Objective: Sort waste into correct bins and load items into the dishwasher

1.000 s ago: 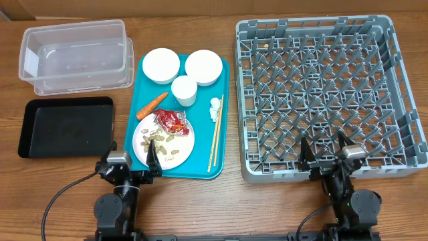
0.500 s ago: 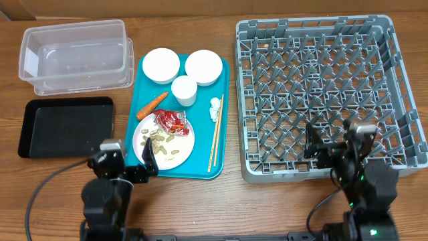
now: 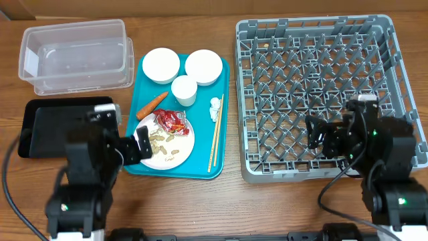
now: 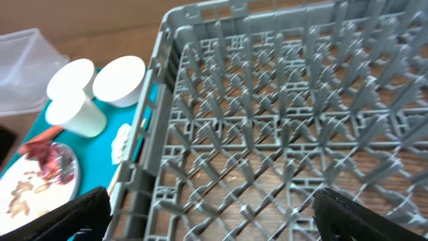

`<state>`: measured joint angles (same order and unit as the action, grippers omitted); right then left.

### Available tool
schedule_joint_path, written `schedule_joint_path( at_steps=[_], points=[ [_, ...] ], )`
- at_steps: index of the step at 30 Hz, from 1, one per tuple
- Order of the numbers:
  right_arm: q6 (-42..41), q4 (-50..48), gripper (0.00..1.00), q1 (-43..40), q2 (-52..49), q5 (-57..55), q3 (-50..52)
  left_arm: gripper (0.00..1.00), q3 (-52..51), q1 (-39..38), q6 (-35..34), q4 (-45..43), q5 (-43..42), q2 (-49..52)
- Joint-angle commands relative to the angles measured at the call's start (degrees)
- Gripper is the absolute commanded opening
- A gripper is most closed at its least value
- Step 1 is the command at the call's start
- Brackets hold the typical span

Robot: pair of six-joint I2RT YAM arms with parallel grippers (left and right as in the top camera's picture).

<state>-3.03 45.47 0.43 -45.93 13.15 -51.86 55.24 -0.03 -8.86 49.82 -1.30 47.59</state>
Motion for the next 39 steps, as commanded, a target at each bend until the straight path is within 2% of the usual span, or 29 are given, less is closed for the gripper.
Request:
schedule_joint_path(
  at_steps=[1,8,16,21,23,30,36,39],
  points=[
    [-0.3,1.0,1.0,0.3,-1.0,6.7,-3.0,1.0,7.1,-0.2,-0.3,3.5,-0.2,3.3],
    [-0.2,1.6,1.0,0.3,-1.0,9.6,-3.0,1.0,8.1,-0.2,-0.4,7.9,-0.2,4.9],
    [-0.3,2.1,1.0,0.3,-1.0,9.2,-3.0,1.0,8.1,-0.2,-0.4,8.0,-0.4,5.1],
    [-6.9,5.1,1.0,0.3,-1.5,-3.0,-3.0,0.99,8.1,-0.4,-0.7,1.2,-5.0,8.0],
    [-9.3,6.7,1.0,0.3,-2.3,-7.8,-3.0,1.0,8.1,-0.4,-2.6,-1.6,-4.9,11.4],
    [-9.3,8.1,1.0,0.3,-5.5,-8.2,-3.0,1.0,8.1,-3.4,-8.3,-3.4,-5.5,24.5],
    [-9.2,8.7,1.0,0.3,-7.4,-8.2,-3.0,1.0,8.2,-10.7,-11.4,-4.3,4.4,32.4],
    [-9.3,9.0,1.0,0.3,-8.0,-8.2,-3.0,1.0,8.2,-13.8,-14.1,-5.6,5.8,36.3]
  ],
)
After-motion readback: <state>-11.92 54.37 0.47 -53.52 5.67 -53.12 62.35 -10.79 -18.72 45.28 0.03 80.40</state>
